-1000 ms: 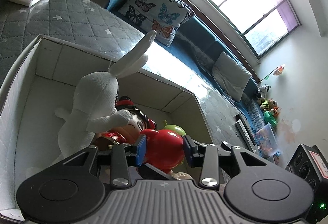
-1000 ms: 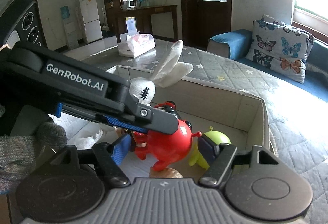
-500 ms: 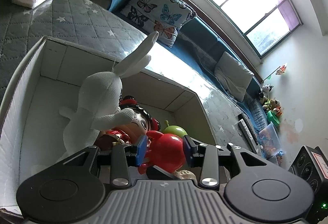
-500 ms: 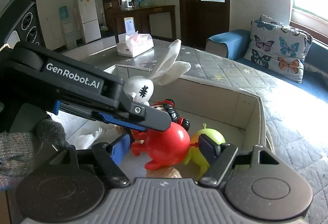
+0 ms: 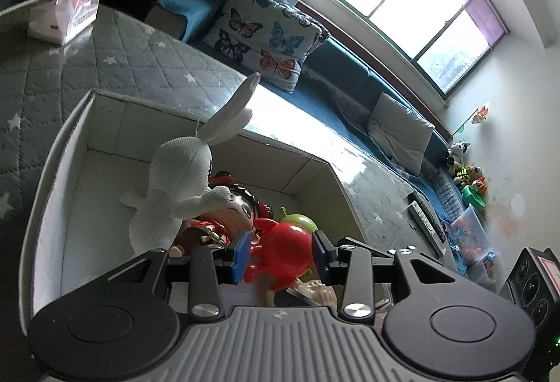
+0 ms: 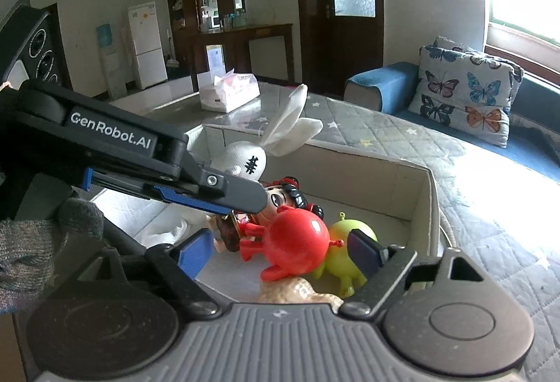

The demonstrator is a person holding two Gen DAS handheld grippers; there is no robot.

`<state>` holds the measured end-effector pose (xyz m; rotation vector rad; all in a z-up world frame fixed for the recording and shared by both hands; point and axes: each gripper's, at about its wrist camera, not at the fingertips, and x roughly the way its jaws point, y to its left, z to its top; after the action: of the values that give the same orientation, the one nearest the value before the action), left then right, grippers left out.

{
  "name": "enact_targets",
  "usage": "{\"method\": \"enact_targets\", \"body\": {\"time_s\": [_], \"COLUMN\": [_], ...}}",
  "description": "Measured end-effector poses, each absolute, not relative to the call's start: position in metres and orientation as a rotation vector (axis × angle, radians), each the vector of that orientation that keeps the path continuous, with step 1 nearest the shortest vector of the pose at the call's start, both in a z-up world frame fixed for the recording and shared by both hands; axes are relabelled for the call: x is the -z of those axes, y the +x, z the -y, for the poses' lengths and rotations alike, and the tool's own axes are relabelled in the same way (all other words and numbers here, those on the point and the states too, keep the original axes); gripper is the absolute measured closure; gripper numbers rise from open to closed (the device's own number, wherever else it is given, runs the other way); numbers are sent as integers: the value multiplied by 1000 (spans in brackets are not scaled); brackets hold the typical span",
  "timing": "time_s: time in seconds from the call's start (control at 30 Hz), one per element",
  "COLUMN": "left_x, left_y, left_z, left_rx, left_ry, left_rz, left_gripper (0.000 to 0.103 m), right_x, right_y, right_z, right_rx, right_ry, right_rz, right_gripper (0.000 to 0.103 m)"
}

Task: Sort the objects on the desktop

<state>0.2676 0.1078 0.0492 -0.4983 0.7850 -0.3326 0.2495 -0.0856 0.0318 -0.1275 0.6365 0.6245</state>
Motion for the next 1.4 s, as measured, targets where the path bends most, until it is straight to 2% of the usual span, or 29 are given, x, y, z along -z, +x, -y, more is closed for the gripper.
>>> {"method": "enact_targets", "body": {"time_s": [0.53,0.93,1.4], "left_x": [-67,-67,-56], "left_y": [206,161,124], "left_z": [-98,-91,-77], "left_rx": [308,221,121], "left_ry": [-356,-219,-114], "left_rz": [-727,-692,-671], "left_gripper": [62,62,62], "right_x": [-44,-42,-23], "right_y": [200,166,136], "right_z": [102,110,112], "right_rx": [-556,-478,-402], "right_ry": [-83,-79,-66], "right_rz": [-574,-561,-628], "right_gripper": [0,0,0]}}
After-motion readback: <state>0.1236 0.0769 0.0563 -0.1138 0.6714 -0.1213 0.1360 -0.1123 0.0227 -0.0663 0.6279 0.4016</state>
